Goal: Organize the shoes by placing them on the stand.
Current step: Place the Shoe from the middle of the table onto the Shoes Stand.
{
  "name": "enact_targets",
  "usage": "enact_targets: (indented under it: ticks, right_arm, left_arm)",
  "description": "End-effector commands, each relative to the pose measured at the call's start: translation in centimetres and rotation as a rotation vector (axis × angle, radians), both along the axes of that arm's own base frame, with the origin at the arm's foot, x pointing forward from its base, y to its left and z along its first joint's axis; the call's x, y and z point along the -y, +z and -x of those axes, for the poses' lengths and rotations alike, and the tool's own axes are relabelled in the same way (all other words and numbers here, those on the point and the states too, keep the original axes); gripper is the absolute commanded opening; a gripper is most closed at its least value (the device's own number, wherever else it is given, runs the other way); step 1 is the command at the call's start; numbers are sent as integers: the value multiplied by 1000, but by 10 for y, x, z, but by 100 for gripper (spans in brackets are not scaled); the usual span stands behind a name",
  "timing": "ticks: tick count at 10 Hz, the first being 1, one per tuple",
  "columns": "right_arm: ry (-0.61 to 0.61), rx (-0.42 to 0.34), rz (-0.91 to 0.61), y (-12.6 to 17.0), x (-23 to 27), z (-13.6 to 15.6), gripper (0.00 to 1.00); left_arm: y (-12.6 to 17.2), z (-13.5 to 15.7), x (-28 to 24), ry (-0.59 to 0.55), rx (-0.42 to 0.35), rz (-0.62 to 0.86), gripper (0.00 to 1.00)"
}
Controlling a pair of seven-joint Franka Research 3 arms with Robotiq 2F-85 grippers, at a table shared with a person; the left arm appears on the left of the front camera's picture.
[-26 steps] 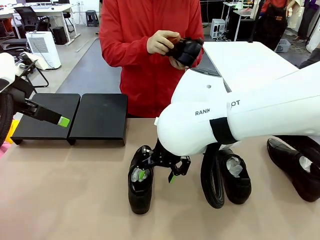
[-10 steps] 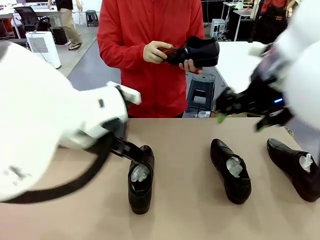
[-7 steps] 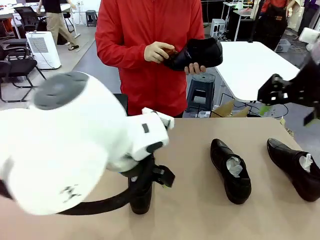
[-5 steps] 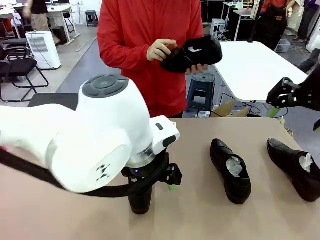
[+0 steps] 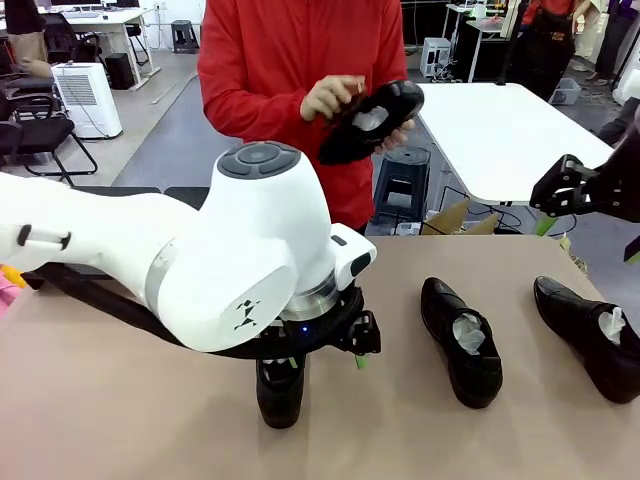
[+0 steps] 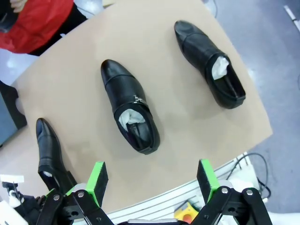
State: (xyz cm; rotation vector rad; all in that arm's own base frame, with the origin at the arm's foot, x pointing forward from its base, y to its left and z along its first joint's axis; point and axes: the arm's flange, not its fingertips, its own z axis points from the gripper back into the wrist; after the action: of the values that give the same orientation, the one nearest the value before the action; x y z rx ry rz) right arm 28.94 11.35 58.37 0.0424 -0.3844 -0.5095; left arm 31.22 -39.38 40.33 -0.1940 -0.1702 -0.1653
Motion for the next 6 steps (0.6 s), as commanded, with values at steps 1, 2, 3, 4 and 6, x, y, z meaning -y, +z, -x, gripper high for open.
enact_targets:
  ticks: [1, 2, 3, 4, 6]
  right_arm:
    - [20, 1, 6, 2, 0, 0, 100]
    - [20, 1, 6, 2, 0, 0, 100]
    - [20, 1, 6, 2, 0, 0, 100]
    - [20, 1, 6, 2, 0, 0, 100]
    - [20, 1, 6, 2, 0, 0, 100]
  left_arm:
    - [-14, -11, 11, 65, 22, -55, 100]
    - [-19, -15, 12, 76, 31, -67, 100]
    - [-23, -17, 14, 78, 37, -71, 100]
    - [-28, -21, 14, 81, 41, -77, 100]
    - [-44, -32, 12, 106, 26, -94, 100]
